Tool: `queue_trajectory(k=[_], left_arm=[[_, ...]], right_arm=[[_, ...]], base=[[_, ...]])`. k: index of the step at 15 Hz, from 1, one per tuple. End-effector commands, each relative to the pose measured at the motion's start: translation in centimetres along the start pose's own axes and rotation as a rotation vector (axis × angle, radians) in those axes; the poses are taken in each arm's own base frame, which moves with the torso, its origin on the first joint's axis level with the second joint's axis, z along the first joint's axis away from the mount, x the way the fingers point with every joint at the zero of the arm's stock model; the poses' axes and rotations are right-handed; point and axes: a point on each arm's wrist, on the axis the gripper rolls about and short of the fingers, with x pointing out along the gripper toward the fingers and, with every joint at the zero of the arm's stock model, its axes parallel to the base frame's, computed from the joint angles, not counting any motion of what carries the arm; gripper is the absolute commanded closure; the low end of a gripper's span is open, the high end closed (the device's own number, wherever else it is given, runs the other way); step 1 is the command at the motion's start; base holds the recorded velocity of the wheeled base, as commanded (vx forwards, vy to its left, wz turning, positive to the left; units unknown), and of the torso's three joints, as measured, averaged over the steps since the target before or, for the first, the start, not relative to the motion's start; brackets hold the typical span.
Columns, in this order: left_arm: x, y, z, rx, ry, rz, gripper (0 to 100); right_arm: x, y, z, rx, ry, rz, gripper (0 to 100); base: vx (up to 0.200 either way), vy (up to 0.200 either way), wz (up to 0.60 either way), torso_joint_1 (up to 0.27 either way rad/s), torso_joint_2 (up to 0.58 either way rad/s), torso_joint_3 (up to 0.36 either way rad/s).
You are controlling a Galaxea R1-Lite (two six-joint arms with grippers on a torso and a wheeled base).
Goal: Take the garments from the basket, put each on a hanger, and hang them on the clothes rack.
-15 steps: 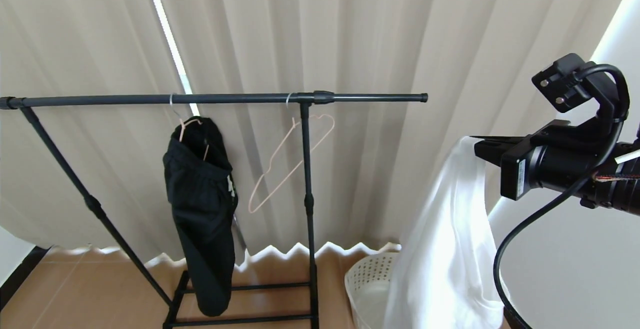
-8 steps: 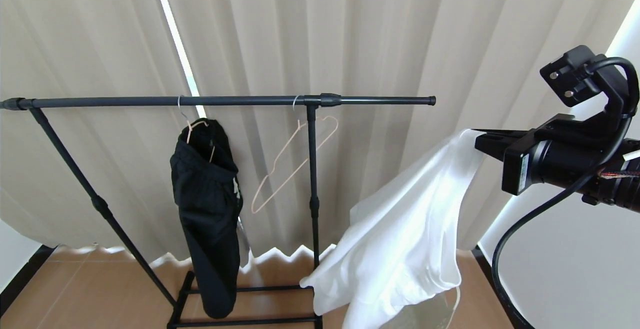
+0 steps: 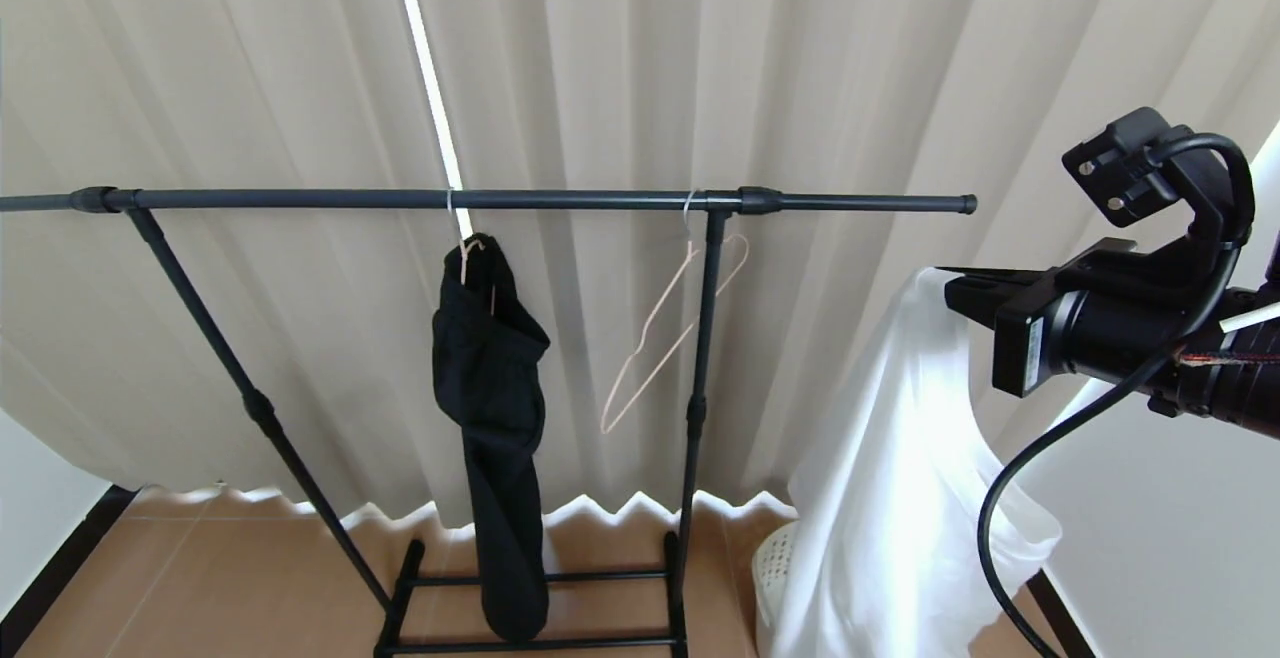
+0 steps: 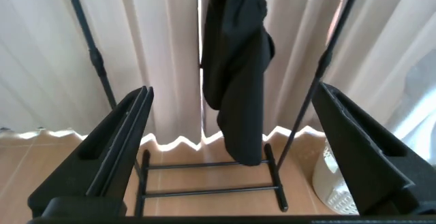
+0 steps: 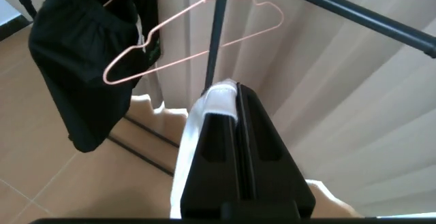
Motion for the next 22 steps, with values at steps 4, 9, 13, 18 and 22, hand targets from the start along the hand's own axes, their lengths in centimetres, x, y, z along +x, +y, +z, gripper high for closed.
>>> queue_trajectory(k=[4, 9, 13, 18, 22], left_arm=[[0.0, 0.0, 0.0, 0.000, 0.001, 0.002, 0], [0.0, 0.0, 0.0, 0.026, 0.007, -0.007, 0], [2.2, 0.0, 1.4, 0.142, 0.247, 0.051, 0], [12.4, -1.2, 10.9, -0.167, 0.469, -0.159, 0], [20.5, -9.1, 10.9, -0.148, 0.675, -0.228, 0]], right_arm=[[0.0, 0.0, -0.3, -0.002, 0.009, 0.000, 100], [-0.2, 0.0, -0.1, -0.005, -0.031, -0.011, 100], [2.0, 1.6, 1.0, 0.028, 0.015, -0.148, 100], [3.6, 3.5, 4.3, 0.350, 0.243, -0.108, 100], [4.9, 3.8, 3.8, 0.374, 0.257, -0.122, 100]], base=[[-0.100, 0.150, 0.00, 0.012, 0.00, -0.001], [0.000, 0.000, 0.00, 0.000, 0.00, 0.000], [0.000, 0.000, 0.00, 0.000, 0.00, 0.000], [0.000, 0.000, 0.00, 0.000, 0.00, 0.000], [0.000, 0.000, 0.00, 0.000, 0.00, 0.000]])
